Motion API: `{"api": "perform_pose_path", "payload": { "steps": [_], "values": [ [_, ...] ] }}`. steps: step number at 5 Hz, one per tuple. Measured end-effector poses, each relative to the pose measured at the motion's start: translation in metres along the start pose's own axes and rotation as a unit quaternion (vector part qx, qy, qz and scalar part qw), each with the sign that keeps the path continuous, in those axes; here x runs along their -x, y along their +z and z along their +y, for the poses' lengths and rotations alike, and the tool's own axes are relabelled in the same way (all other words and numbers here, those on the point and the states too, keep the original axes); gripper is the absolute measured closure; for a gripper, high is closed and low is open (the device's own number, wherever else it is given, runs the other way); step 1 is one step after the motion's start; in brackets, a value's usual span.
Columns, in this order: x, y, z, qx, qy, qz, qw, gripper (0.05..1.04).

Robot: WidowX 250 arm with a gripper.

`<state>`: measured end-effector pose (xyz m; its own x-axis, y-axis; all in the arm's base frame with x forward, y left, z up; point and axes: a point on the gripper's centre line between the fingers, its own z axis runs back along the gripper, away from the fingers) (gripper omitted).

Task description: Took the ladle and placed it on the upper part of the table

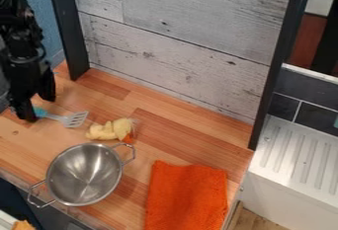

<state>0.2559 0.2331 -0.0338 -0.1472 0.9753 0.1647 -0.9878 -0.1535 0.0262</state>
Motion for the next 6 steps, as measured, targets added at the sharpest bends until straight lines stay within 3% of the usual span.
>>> {"api": "perform_pose_path", "payload": {
  "steps": [1,3,4,6],
  "values": [
    [0.003,-0.004,0.003,0.005,-0.002,0.002,1.0000,0.137],
    [0.005,-0.004,0.015,0.032,-0.010,0.011,0.9994,0.711],
    [0.007,-0.001,0.018,0.039,-0.014,0.005,0.9991,0.758],
    [0.012,0.018,0.008,0.062,0.002,-0.020,0.9979,0.758]
  ]
}}
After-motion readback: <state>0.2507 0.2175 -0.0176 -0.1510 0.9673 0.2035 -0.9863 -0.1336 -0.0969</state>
